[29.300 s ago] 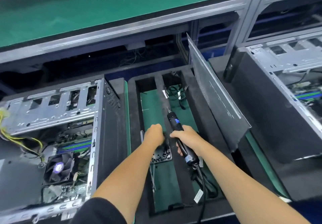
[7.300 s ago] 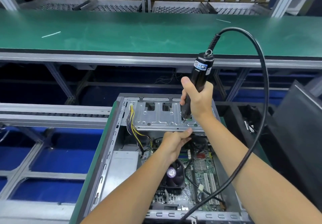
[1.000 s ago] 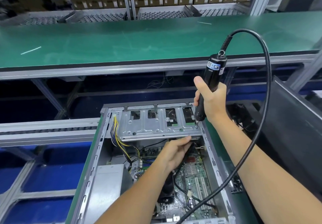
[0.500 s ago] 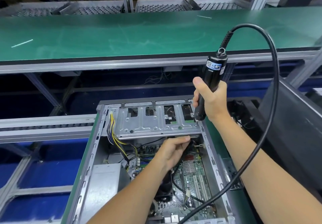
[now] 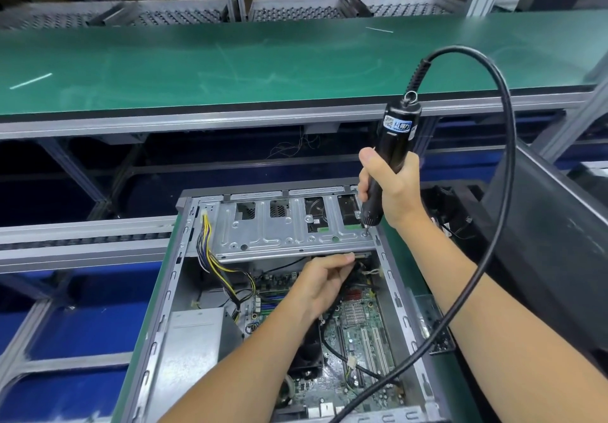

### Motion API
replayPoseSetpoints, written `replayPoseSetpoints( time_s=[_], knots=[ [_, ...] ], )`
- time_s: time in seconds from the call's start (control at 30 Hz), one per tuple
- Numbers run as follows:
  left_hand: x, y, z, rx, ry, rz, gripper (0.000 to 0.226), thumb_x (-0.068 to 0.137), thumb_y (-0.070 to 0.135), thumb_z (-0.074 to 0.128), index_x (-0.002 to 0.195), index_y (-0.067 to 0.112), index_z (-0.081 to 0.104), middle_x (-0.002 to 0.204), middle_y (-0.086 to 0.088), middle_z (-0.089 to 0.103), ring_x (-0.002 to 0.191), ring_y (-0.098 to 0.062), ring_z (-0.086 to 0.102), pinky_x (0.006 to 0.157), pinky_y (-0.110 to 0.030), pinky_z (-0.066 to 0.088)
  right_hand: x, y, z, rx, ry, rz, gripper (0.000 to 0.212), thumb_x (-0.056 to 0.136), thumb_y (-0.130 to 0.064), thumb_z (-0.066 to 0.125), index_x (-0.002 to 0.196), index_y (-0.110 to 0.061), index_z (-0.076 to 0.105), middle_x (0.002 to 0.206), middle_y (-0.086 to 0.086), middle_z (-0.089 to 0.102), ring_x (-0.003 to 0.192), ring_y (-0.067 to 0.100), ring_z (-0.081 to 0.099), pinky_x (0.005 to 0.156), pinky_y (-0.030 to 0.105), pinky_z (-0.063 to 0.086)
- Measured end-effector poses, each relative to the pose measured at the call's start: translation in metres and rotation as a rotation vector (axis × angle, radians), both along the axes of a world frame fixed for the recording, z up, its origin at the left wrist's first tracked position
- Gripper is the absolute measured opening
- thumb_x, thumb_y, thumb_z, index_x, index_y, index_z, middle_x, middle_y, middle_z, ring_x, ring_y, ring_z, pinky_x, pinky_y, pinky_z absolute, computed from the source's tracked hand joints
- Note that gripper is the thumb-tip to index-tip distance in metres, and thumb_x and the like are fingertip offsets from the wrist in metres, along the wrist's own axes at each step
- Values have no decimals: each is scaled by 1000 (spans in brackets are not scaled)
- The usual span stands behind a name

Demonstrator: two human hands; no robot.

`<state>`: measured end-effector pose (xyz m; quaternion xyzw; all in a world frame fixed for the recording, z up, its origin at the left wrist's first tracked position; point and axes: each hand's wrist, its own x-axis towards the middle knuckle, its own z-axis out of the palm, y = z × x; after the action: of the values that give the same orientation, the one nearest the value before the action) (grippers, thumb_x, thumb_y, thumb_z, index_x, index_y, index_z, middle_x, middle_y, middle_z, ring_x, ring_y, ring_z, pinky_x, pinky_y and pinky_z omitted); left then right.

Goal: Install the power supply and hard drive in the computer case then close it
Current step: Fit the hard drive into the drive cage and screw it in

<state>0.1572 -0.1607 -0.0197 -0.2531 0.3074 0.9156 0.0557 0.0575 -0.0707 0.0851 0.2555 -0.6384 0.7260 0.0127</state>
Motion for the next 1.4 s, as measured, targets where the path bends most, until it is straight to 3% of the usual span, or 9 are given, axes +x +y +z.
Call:
replayPoseSetpoints(
  time_s=[0.3, 0.37, 0.43, 0.57, 0.83, 1.03, 1.13, 1.27, 1.4],
  knots=[
    [1, -5, 1, -48, -18, -104, 14, 80, -4, 65, 72, 2, 74, 82, -10, 69, 84, -18, 63, 71, -20, 55, 4, 2, 8, -23, 12, 12, 40, 84, -37, 68, 55, -13, 55, 48, 11, 52, 39, 29, 49, 51, 37, 46],
    [4, -13, 3, -186, -74, -276, 4, 74, 13, 75, 71, 10, 74, 74, -2, 64, 67, -10, 56, 56, -15, 48, 4, 5, 22, -121, 1, 10, 31, 84, -35, 69, 57, -21, 60, 48, 5, 54, 37, 25, 49, 48, 32, 45],
    [8, -25, 2, -316, -153, -503, 19, 66, 25, 82, 75, 13, 70, 67, 3, 58, 55, -5, 45, 44, -14, 36, 2, 11, 37, -209, 8, 10, 25, 84, -34, 69, 61, -25, 63, 49, 2, 54, 37, 21, 48, 46, 28, 44],
    [11, -32, 3, -632, -171, -846, 26, 83, 36, 71, 71, 15, 63, 59, 6, 57, 44, -2, 39, 35, -12, 26, 8, 31, 46, -228, 25, -18, 28, 86, -34, 69, 61, -25, 60, 50, 3, 54, 38, 23, 46, 46, 29, 43],
    [11, -31, 4, -1338, -7, -1007, 30, 89, 42, 60, 66, 22, 59, 54, 11, 61, 42, -2, 47, 50, -21, 37, 23, 78, 33, -74, -90, -172, 33, 81, -39, 73, 58, -25, 53, 48, 6, 50, 37, 24, 43, 48, 29, 42],
    [15, -13, -2, -1695, 133, -1197, 30, 87, 37, 62, 68, 15, 54, 67, -2, 56, 62, -18, 50, 60, -30, 39, 28, 95, 36, 41, -100, -277, 38, 79, -46, 75, 60, -24, 51, 47, 8, 50, 37, 25, 42, 47, 30, 43],
    [17, -11, 0, -1713, 121, -1219, 31, 85, 38, 65, 67, 16, 53, 65, 0, 54, 61, -18, 48, 61, -30, 38, 25, 105, 40, 76, -74, -274, 42, 78, -46, 76, 58, -19, 51, 44, 8, 50, 35, 25, 42, 45, 27, 41],
    [19, -6, 4, -1686, 72, -1151, 32, 85, 36, 66, 65, 15, 51, 62, 1, 49, 57, -15, 42, 58, -28, 33, 12, 125, 47, 314, -106, -237, 69, 70, -61, 76, 62, 4, 53, 46, 14, 53, 36, 24, 49, 47, 26, 45],
    [16, -2, 21, -1553, 117, -1049, 27, 88, 27, 60, 65, 15, 54, 58, 4, 49, 52, -10, 40, 54, -24, 32, 2, 144, 43, 458, -199, -156, 59, 72, -59, 80, 51, -14, 47, 43, 4, 49, 34, 17, 47, 44, 25, 49]
  ],
)
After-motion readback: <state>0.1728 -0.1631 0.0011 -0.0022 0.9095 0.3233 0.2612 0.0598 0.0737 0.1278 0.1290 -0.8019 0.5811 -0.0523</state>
